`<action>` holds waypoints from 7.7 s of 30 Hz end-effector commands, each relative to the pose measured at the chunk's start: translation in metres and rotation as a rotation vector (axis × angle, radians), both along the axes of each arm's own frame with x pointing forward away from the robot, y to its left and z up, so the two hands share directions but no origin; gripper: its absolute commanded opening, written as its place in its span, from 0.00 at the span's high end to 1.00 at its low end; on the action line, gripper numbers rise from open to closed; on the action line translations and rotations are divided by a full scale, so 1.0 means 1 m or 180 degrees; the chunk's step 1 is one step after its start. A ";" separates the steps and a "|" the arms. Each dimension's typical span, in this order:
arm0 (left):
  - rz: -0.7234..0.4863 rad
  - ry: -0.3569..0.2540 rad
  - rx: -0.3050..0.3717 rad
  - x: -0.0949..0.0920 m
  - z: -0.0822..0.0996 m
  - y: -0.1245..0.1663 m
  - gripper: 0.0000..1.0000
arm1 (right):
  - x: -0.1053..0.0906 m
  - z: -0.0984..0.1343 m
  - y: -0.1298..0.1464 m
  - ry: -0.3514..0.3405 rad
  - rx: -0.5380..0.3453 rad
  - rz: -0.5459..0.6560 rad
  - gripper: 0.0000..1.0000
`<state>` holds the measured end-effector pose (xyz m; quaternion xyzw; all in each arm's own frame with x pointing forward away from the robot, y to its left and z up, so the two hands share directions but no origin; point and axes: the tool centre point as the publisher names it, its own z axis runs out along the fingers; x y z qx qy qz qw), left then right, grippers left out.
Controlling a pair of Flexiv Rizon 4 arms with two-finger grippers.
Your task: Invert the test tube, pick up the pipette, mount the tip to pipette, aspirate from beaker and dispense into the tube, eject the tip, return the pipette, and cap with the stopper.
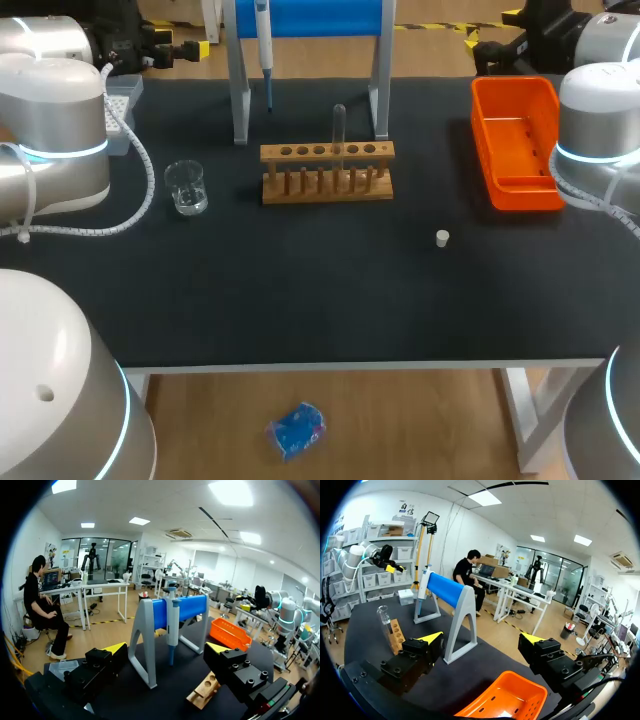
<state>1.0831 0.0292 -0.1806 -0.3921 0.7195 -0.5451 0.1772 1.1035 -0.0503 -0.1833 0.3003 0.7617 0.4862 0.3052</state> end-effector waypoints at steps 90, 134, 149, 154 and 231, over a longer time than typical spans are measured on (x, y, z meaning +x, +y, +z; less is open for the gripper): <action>-0.1835 -0.0113 0.1218 -0.109 -0.052 -0.115 0.00 | -0.135 -0.092 0.161 -0.0163 0.0567 0.3044 0.00; -0.1835 -0.0113 0.1218 -0.109 -0.052 -0.115 0.00 | -0.112 -0.105 0.259 0.0059 0.1153 0.3308 0.53; -0.1835 -0.0113 0.1218 -0.109 -0.052 -0.115 0.00 | -0.114 -0.106 0.259 0.0092 0.1190 0.3294 1.00; -0.1835 -0.0113 0.1218 -0.109 -0.052 -0.115 0.00 | -0.114 -0.104 0.256 0.0094 0.1179 0.3285 1.00; -0.1588 -0.1642 0.2085 -0.145 -0.006 -0.130 0.00 | -0.164 0.017 0.211 0.1827 0.2755 0.3228 1.00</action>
